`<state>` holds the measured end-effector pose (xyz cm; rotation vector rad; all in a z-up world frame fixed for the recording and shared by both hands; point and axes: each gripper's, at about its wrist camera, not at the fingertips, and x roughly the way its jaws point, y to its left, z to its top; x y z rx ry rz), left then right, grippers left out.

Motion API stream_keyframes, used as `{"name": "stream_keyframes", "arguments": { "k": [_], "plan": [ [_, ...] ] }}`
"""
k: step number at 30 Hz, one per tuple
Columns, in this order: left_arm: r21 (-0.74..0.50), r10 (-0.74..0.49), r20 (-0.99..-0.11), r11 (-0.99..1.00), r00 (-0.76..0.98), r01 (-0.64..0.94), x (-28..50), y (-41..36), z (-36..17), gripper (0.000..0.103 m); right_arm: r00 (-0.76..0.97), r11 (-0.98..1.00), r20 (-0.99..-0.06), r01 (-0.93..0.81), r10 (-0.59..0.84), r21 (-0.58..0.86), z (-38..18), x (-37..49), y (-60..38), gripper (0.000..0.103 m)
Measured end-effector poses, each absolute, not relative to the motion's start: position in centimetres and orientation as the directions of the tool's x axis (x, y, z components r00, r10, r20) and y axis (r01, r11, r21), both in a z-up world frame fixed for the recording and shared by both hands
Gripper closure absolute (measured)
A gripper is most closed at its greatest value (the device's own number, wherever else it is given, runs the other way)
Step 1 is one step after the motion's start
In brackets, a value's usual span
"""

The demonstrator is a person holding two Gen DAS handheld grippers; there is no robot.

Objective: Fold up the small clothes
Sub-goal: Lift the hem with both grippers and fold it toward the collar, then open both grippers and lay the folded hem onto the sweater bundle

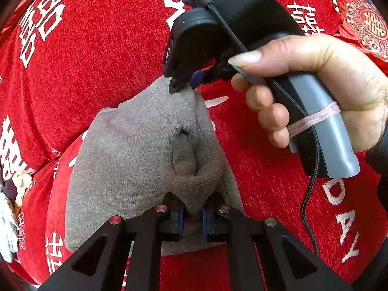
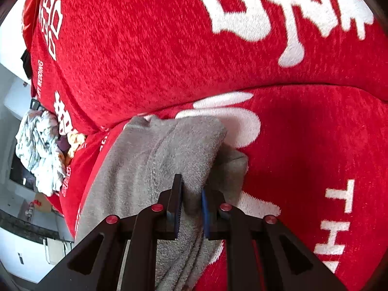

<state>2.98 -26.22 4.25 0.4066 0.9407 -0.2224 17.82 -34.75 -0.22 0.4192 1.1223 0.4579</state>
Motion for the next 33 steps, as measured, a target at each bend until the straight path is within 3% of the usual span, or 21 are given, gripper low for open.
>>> {"name": "stream_keyframes", "arguments": {
  "k": [5, 7, 8, 9, 10, 11, 12, 17, 23, 25, 26, 27, 28, 30, 33],
  "plan": [
    [0.16, -0.07, -0.843, 0.914, 0.534, 0.373, 3.2, -24.7, 5.4, 0.092, 0.357, 0.819, -0.747, -0.105, 0.561, 0.564, 0.2, 17.5, -35.9, 0.09],
    [0.095, -0.124, -0.847, 0.921, 0.517, 0.377, 2.8, -23.1, 6.7, 0.054, 0.371, 0.802, -0.724, -0.113, 0.582, 0.587, 1.4, 16.4, -36.4, 0.086],
    [0.071, -0.153, -0.827, 0.926, 0.54, 0.37, 2.2, -21.8, 7.7, 0.012, 0.377, 0.795, -0.712, -0.126, 0.592, 0.594, 2.2, 15.6, -36.6, 0.085],
    [0.066, -0.162, -0.803, 0.932, 0.573, 0.356, 1.8, -20.9, 8.4, 0.0, 0.385, 0.79, -0.702, -0.14, 0.599, 0.596, 2.8, 14.9, -36.7, 0.072],
    [0.066, -0.167, -0.759, 0.941, 0.629, 0.331, 1.0, -19.7, 9.3, 0.0, 0.401, 0.794, -0.698, -0.15, 0.594, 0.589, 3.5, 13.8, -36.8, 0.06],
    [0.065, -0.174, -0.74, 0.943, 0.649, 0.328, 0.4, -19.0, 9.7, 0.0, 0.416, 0.797, -0.694, -0.15, 0.588, 0.586, 3.9, 12.9, -36.7, 0.032],
    [0.062, -0.183, -0.743, 0.939, 0.644, 0.338, 0.2, -18.4, 10.0, 0.0, 0.433, 0.793, -0.681, -0.154, 0.59, 0.59, 4.3, 11.9, -36.8, 0.023],
    [0.06, -0.142, -0.744, 0.959, 0.652, 0.278, -0.2, -14.8, 9.9, 0.0, 0.397, 0.769, -0.671, -0.171, 0.626, 0.616, 4.3, 7.7, -35.3, 0.023],
    [0.085, -0.037, -0.765, 0.984, 0.643, 0.157, -0.8, -9.3, 7.8, 0.0, 0.393, 0.783, -0.681, -0.229, 0.618, 0.578, 4.1, 3.8, -33.1, 0.026],
    [0.082, -0.033, -0.772, 0.985, 0.634, 0.151, -1.0, -8.4, 7.0, 0.0, 0.396, 0.79, -0.686, -0.247, 0.61, 0.56, 4.0, 3.2, -32.3, 0.034],
    [0.092, -0.023, -0.776, 0.985, 0.63, 0.149, -0.7, -8.2, 6.4, 0.0, 0.397, 0.799, -0.694, -0.255, 0.6, 0.545, 3.9, 3.2, -31.7, 0.051],
    [0.104, -0.007, -0.78, 0.985, 0.625, 0.141, -0.4, -8.2, 6.0, 0.0, 0.391, 0.807, -0.706, -0.26, 0.591, 0.531, 3.7, 3.2, -31.3, 0.08],
    [0.113, 0.004, -0.784, 0.984, 0.621, 0.135, 0.0, -8.2, 5.7, 0.0, 0.376, 0.82, -0.728, -0.255, 0.573, 0.513, 3.4, 3.4, -30.8, 0.094],
    [0.121, 0.024, -0.793, 0.986, 0.608, 0.118, 0.9, -8.1, 5.0, 0.0, 0.368, 0.846, -0.762, -0.228, 0.532, 0.481, 3.1, 3.5, -30.8, 0.096],
    [0.125, 0.079, -0.799, 0.991, 0.596, 0.037, 1.6, -6.9, 4.9, 0.0, 0.442, 0.848, -0.727, -0.2, 0.526, 0.491, 4.2, 2.1, -33.0, 0.097]
  ]
}}
